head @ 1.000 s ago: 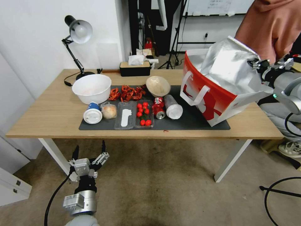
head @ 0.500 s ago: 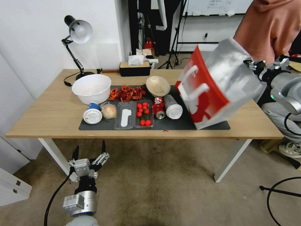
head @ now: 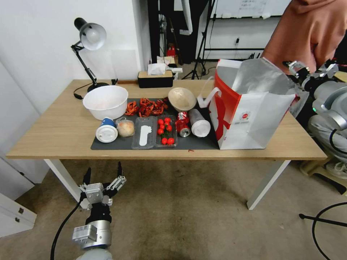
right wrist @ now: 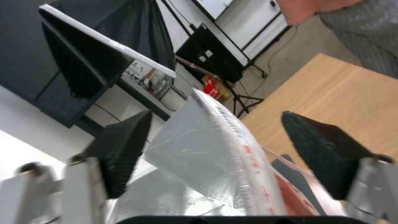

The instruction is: Pick up the food delivery bag from the floor and place it on the table.

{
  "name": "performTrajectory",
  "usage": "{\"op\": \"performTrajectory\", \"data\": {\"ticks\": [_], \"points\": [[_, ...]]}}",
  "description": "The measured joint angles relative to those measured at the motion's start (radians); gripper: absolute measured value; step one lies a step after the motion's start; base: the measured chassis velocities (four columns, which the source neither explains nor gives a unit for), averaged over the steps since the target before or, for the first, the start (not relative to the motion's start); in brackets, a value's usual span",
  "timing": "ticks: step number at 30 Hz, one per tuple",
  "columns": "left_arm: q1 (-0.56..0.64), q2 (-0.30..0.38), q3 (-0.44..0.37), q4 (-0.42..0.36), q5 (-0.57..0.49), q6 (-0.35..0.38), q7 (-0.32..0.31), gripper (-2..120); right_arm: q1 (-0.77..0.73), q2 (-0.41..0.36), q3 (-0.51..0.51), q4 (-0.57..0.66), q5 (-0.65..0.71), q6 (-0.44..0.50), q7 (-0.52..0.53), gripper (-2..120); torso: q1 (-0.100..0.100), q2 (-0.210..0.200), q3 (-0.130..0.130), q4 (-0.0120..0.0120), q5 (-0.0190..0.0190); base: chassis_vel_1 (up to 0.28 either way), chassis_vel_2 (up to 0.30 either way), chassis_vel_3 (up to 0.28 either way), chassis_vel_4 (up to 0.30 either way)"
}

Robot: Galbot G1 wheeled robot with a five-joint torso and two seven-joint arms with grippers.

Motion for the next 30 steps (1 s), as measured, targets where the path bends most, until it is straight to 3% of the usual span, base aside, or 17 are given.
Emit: {"op": "performTrajectory", "data": {"ticks": [2,5,18,30], "points": [[-0.002,0.005,-0.002,-0.002,-0.006,0.002,0.000,100,-0.016,-0.007,0.016,0.016,-0.020,0.003,-0.013,95,0.000,0.000,0.000,-0.0004,0.0001,0.000,0.000,0.000,0.000],[-0.003,0.010,-0.004,-0.002,-0.010,0.003,-0.001,100,-0.029,-0.012,0.027,0.034,-0.056,0.010,-0.015,99,0.000,0.000,0.000,-0.0002,-0.0001,0.000,0.000,0.000,0.000],[-0.002,0.012,-0.003,-0.007,-0.013,0.003,-0.006,100,-0.108,-0.064,0.075,0.125,-0.362,0.095,-0.100,100,0.000,0.000,0.000,-0.0001,0.0000,0.000,0.000,0.000,0.000],[0.001,0.010,-0.006,-0.016,-0.014,0.001,-0.010,100,-0.311,-0.107,0.207,0.240,-0.449,0.123,-0.192,100,0.000,0.000,0.000,-0.0001,0.0000,0.000,0.000,0.000,0.000]]}}
